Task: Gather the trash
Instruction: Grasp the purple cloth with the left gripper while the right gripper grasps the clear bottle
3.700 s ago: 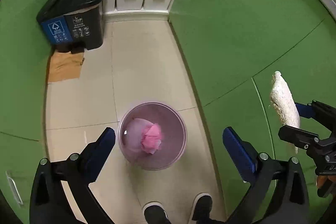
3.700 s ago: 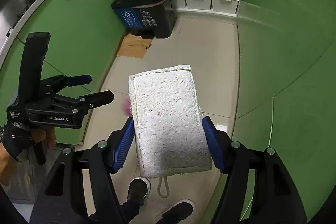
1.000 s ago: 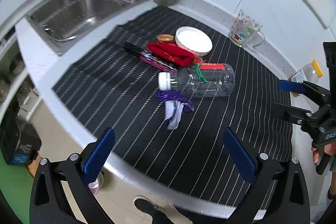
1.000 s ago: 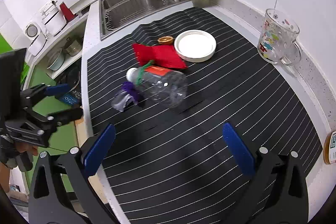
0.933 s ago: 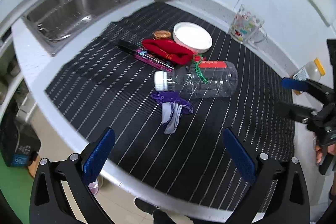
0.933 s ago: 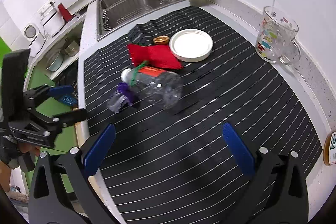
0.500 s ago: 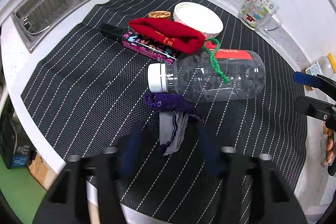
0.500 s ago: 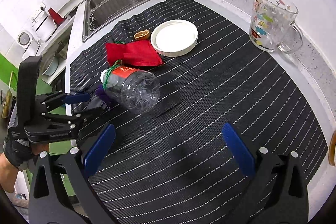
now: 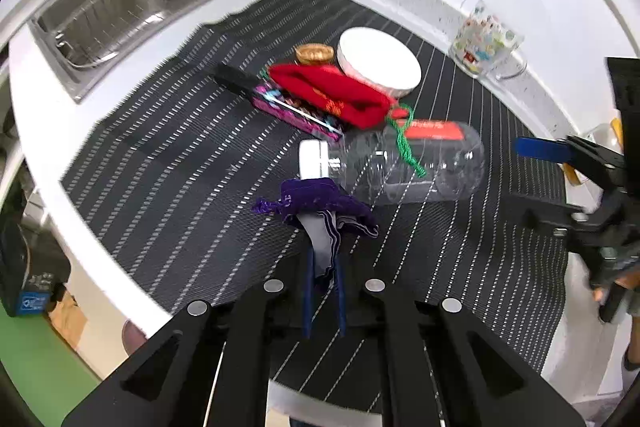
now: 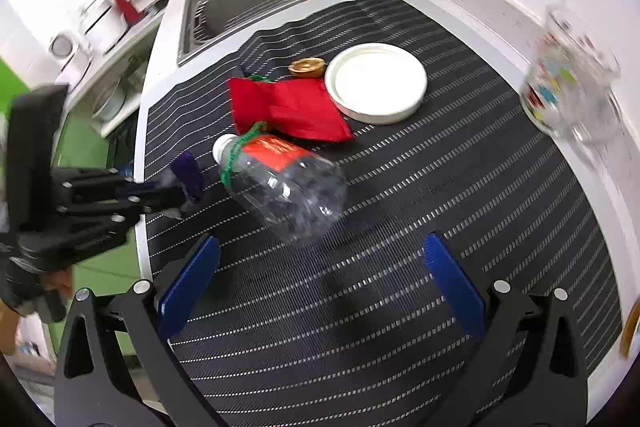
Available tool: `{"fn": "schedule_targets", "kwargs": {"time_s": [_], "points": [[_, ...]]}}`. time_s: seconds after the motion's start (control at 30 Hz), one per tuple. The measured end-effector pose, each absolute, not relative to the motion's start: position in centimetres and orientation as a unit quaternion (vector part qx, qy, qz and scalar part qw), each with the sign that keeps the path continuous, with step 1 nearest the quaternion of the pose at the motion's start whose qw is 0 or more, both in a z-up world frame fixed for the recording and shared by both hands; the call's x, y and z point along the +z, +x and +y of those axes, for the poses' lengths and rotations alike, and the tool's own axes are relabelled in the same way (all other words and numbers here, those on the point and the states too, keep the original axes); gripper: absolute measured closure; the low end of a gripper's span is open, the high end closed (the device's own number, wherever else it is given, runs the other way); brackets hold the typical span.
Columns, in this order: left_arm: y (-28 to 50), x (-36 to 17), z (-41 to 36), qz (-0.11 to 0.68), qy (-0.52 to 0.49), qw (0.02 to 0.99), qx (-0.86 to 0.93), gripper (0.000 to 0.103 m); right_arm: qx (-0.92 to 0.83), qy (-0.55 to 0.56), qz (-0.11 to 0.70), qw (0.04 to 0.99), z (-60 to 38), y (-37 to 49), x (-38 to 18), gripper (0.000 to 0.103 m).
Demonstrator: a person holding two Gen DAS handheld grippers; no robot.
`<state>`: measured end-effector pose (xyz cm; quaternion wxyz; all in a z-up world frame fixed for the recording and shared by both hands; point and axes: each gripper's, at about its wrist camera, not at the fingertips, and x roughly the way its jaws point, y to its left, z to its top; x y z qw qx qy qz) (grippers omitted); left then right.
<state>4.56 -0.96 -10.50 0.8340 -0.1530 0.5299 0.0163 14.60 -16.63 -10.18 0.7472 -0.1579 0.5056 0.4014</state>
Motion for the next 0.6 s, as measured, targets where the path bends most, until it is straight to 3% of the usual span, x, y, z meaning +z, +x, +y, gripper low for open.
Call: {"fn": "schedule_targets", "kwargs": {"time_s": [0.53,0.6], "points": [[2.0,-8.7,2.6,0.51,-0.186,0.837,0.064,0.094,0.508,-0.328,0.474,0.64,-10.5,14.8,-13.4,0.003],[1.7,-9.0,2.8,0.511,-0.191,0.835,0.069,0.094,0.515,-0.34,0.472,0.629,-10.2,14.9,-13.7,0.014]]}}
